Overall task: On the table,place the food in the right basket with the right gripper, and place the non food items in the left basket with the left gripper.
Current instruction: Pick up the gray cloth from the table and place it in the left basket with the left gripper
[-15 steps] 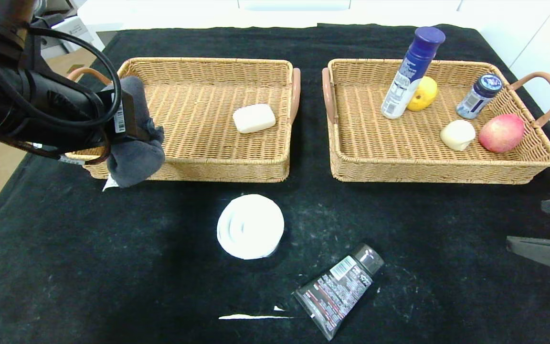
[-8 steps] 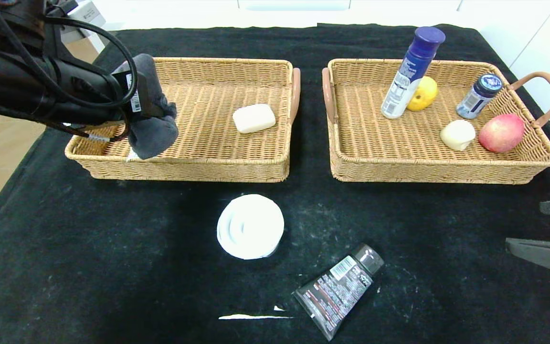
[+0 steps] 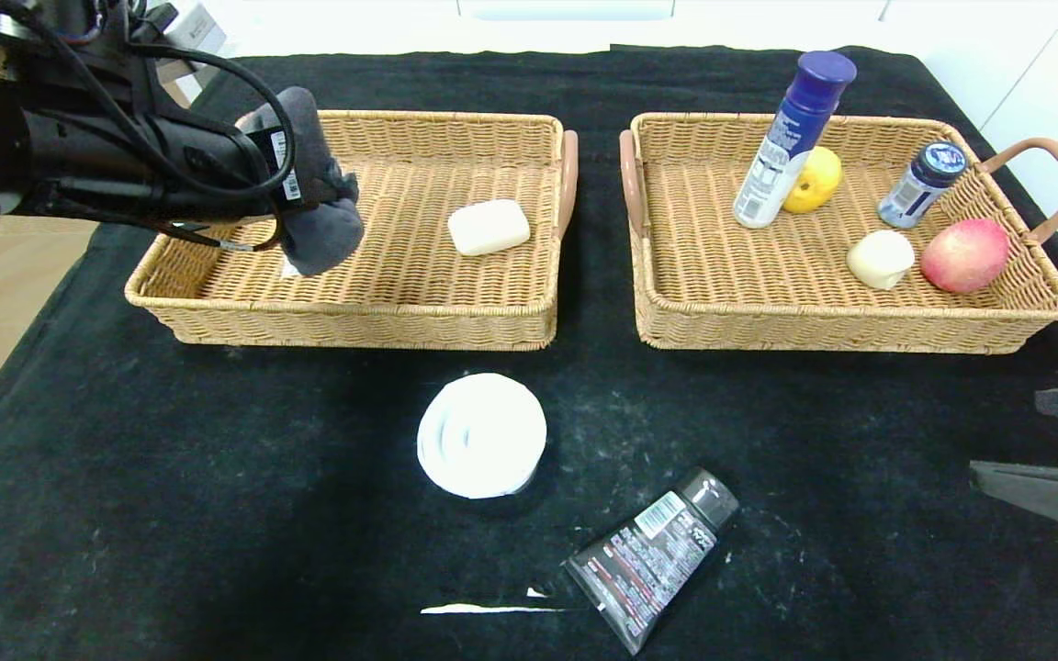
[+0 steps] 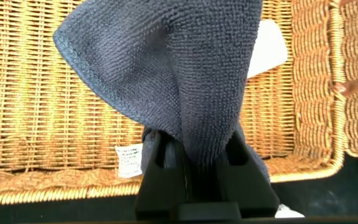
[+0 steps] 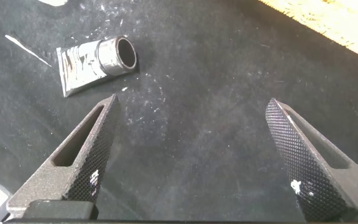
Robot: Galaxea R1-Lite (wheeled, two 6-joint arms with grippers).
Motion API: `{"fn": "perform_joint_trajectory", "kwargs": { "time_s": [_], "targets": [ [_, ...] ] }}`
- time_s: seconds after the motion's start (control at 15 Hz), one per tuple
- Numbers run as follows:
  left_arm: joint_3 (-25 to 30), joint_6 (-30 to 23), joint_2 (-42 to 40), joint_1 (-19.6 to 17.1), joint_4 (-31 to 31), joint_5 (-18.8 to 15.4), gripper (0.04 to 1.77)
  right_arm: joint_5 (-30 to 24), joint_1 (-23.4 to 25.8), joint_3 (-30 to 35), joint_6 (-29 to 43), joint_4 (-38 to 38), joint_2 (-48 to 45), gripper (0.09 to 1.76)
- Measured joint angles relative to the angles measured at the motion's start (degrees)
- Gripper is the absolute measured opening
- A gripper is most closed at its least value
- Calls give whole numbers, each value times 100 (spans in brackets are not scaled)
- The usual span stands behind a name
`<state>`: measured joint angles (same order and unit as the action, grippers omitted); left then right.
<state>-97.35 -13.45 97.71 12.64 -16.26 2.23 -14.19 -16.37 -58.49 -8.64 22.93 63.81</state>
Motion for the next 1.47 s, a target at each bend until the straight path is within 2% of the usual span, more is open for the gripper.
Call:
{"fn": "perform_joint_trajectory", "kwargs": {
  "time_s": [0.4,0.67,0.87,1.13,1.47],
  "targets": [
    [-28,17,227,-27,177,-124,26,-2,-38,0,0,2,-16,171],
    [15,11,257,-96,177,-168,82,2,-40,4,2,0,-9,171],
    [46,6,273,-135,179,-168,110,5,-35,4,0,-2,-2,171],
    [41,15,265,-165,168,-166,135,6,-30,4,2,-4,0,171],
    [11,13,235,-190,152,-163,152,6,-33,4,0,2,16,171]
  ]
}}
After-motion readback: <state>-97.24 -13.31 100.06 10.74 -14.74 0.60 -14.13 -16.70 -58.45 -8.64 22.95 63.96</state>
